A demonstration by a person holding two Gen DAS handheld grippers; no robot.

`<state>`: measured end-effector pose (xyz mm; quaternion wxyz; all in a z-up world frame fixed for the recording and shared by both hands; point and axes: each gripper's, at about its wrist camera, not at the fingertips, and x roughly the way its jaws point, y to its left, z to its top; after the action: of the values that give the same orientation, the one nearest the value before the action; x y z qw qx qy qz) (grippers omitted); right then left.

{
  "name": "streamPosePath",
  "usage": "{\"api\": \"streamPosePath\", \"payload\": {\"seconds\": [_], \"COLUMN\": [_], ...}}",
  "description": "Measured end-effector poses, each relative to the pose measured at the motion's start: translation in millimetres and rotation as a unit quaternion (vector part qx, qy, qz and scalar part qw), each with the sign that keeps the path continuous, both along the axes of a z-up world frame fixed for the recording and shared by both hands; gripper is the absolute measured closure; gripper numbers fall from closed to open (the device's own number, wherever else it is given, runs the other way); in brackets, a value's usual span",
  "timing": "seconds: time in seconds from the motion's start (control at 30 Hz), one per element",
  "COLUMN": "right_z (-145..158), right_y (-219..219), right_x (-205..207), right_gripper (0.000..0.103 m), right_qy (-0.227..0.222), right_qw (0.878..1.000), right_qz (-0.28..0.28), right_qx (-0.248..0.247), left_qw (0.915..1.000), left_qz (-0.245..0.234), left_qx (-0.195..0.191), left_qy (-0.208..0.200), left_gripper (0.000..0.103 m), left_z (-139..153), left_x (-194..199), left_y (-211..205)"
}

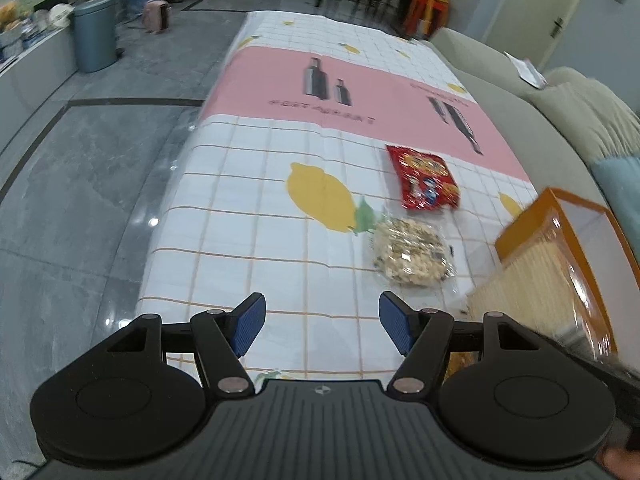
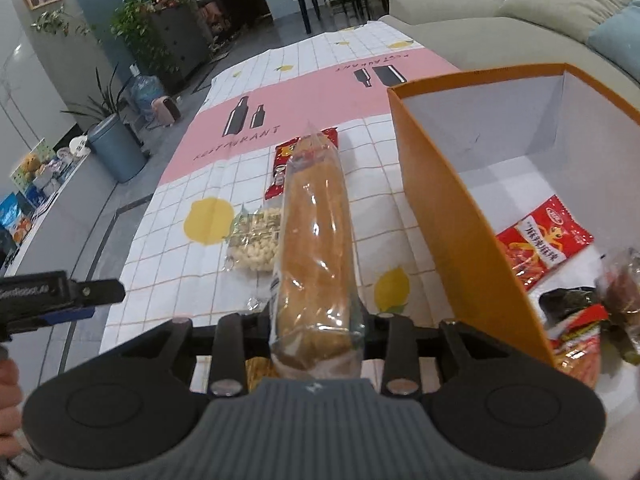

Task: Organize snacks
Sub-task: 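Grasp the waffle pack with left tool while right tool lifts the bread toward the box, then lower the bread into the box and open right tool while left tool lifts the waffle pack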

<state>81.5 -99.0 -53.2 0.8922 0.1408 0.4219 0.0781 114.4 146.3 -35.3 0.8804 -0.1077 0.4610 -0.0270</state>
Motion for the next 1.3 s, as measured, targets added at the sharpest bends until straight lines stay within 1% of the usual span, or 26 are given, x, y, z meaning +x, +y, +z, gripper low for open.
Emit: {"api": "streamPosePath", "payload": {"seconds": [0.03,0.07,0.1,0.13,0.17,0.27,0.33,0.43,0.5,0.57,0.7,0.77,0.83,0.9,0.93,1.0,1.1,1.13,1.17,1.2,1.23,1.3], "right_z": [-3,-4,-3,-2,0,7,14,24,30,35,42,44,46,47,48,50,53,55,56,58,58,59], "right_y": [1,2,3,3,2,-4,-8,-17,-24,-31,-38,-39,-40,-47,-51,-58,-69,-71,-73,-73,-73,-75], "right_x": [2,2,1,0,-1,-5,-8,-11,-12,-14,-18,-20,-23,-23,-23,-22,-21,-22,-22,-23,-23,-24], "right_gripper": [0.079,0.08,0.08,0.08,0.08,0.081,0.081,0.081,0.081,0.081,0.081,0.081,0.081,0.081,0.081,0.081,0.081,0.081,0.081,0.081,0.081,0.081], "right_qy": [-0.006,-0.014,-0.022,-0.025,-0.025,-0.03,-0.034,-0.047,-0.054,-0.06,-0.071,-0.078,-0.088,-0.09,-0.091,-0.096,-0.099,-0.1,-0.102,-0.104,-0.104,-0.105], "right_qw": [1.0,1.0,0.999,0.999,0.999,0.999,0.999,0.999,0.998,0.998,0.997,0.997,0.996,0.996,0.996,0.995,0.993,0.992,0.992,0.992,0.992,0.991], "right_qz": [0.0,0.004,0.008,0.011,0.014,0.011,0.018,0.018,0.011,0.007,0.006,0.003,-0.006,-0.013,-0.016,-0.022,-0.031,-0.034,-0.035,-0.035,-0.034,-0.03], "right_qx": [-0.007,-0.019,-0.028,-0.033,-0.032,-0.026,-0.024,-0.016,-0.005,0.009,0.025,0.017,0.004,0.012,0.016,0.029,0.059,0.063,0.065,0.067,0.069,0.074], "left_qw": [0.9997,0.9985,0.9965,0.9937,0.9917,0.9845,0.9804,0.9742,0.9723,0.9728,0.9759,0.9789,0.9808,0.9811,0.9803,0.9755,0.9582,0.9598,0.9629,0.9666,0.9682,0.9694], "left_qz": [-0.024,-0.05,-0.075,-0.1,-0.115,-0.165,-0.193,-0.225,-0.23,-0.223,-0.206,-0.188,-0.173,-0.166,-0.165,-0.179,-0.222,-0.215,-0.207,-0.2,-0.193,-0.191], "left_qx": [-0.005,-0.015,-0.026,-0.037,-0.043,-0.051,-0.037,0.008,0.038,0.057,0.052,0.048,0.057,0.073,0.082,0.101,0.163,0.163,0.151,0.129,0.127,0.121], "left_qy": [-0.007,-0.016,-0.025,-0.033,-0.037,-0.029,-0.012,0.011,0.016,0.026,0.051,0.063,0.068,0.069,0.072,0.079,0.078,0.076,0.085,0.095,0.097,0.094], "left_gripper": [0.026,0.024,0.021,0.02,0.02,0.017,0.017,0.017,0.017,0.017,0.016,0.013,0.011,0.009,0.005,0.001,0.0,0.0,0.0,0.001,0.004,0.007], "left_z": [0,0,1,2,2,-3,-12,-25,-29,-34,-41,-44,-46,-49,-52,-60,-70,-71,-71,-70,-69,-67], "left_x": [-2,-4,-6,-8,-9,-7,-7,-9,-11,-10,-5,-1,6,9,10,10,3,3,5,7,8,7], "left_y": [-5,-9,-14,-21,-26,-49,-65,-92,-107,-119,-133,-136,-141,-145,-147,-153,-168,-169,-166,-162,-159,-157]}}
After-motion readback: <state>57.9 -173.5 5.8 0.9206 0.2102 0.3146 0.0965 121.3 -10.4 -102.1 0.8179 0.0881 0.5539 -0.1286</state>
